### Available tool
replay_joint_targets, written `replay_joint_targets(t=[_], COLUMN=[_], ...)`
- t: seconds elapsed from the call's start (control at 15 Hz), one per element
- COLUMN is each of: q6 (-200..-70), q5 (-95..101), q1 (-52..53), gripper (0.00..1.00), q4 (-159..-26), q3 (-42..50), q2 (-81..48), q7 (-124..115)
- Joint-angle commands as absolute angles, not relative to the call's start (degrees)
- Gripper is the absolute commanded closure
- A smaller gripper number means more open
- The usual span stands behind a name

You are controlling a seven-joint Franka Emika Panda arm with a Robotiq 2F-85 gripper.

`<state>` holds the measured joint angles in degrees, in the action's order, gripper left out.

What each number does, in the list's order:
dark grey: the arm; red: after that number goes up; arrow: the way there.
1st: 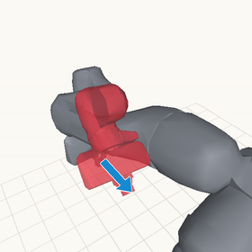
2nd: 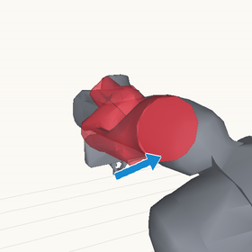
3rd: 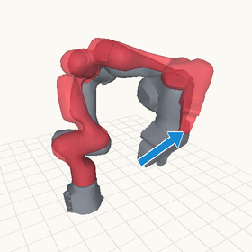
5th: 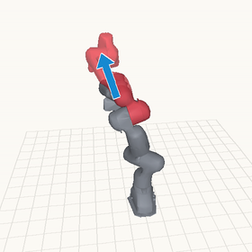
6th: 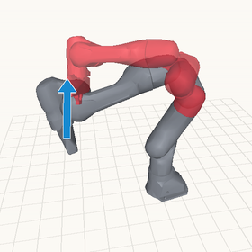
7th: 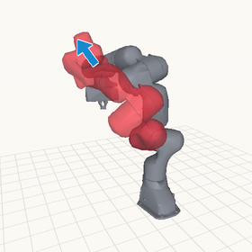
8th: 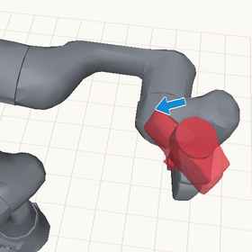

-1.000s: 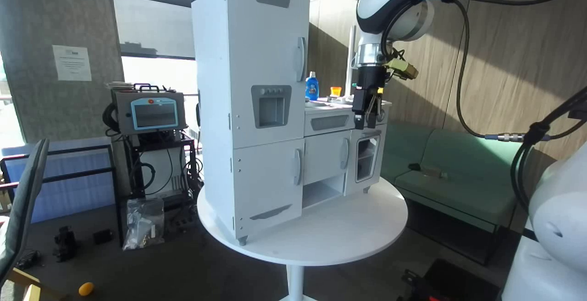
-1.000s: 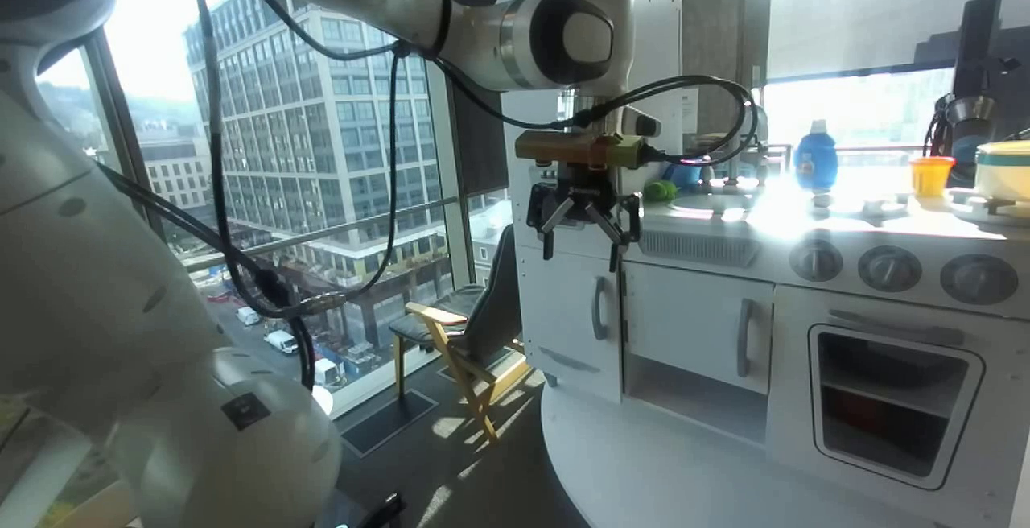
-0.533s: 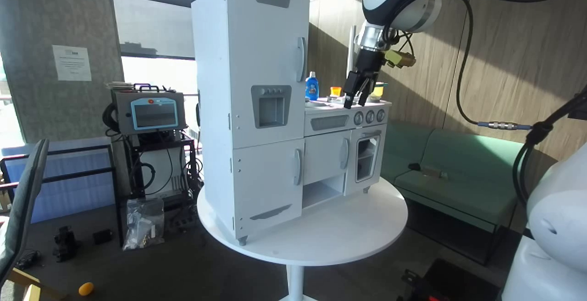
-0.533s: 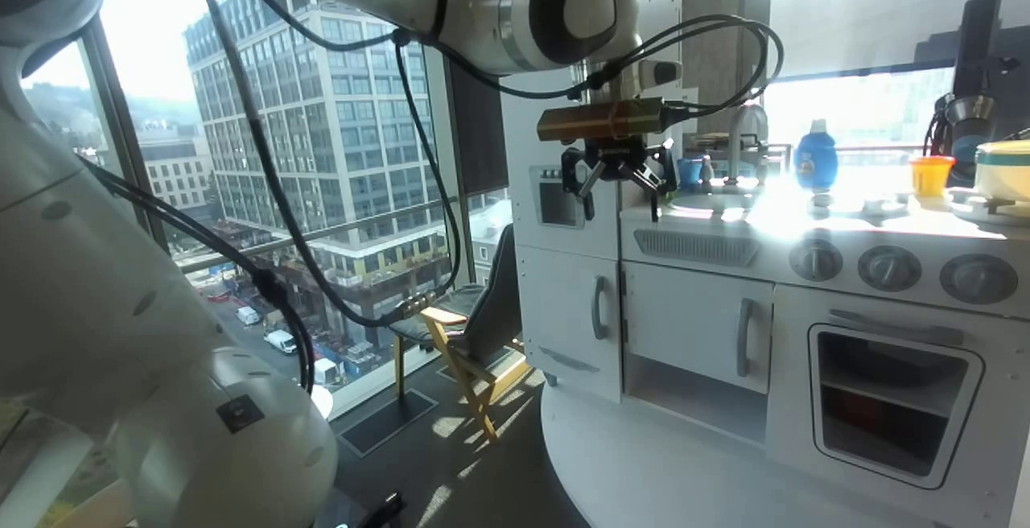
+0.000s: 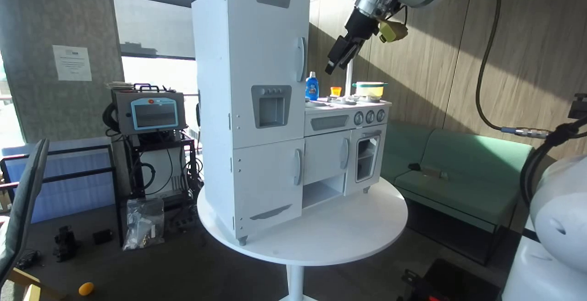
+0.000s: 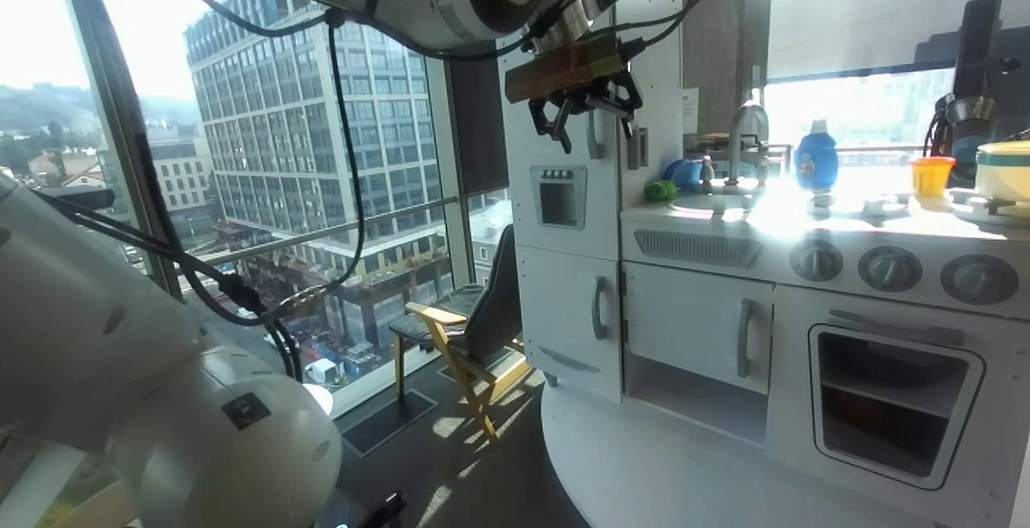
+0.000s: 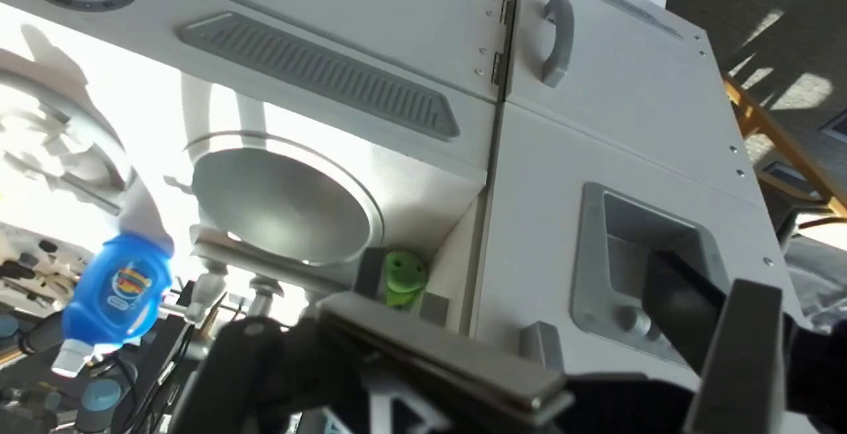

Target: Open all the cabinet doors

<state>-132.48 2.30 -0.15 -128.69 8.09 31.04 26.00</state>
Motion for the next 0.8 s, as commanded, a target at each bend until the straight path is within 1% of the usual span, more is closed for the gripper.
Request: replay_joint_targets(t=[0.0, 0.27, 0.4, 0.53, 0.73], q6=[-144.62, -161.14, -164.96, -165.29, -161.45], q5=[2.93, 3.4, 3.83, 4.55, 4.16], q1=[2.39, 4.59, 4.66, 4.3, 5.58], gripper=[0.0, 0.0, 0.0, 0.0, 0.0], q4=[-130.22, -130.99, -130.52, -130.37, -130.91], q3=[6.9, 5.58, 4.9, 4.21, 4.67], q2=[31.09, 27.27, 25.35, 24.36, 25.18], q7=[26.0, 24.79, 23.36, 22.2, 22.22])
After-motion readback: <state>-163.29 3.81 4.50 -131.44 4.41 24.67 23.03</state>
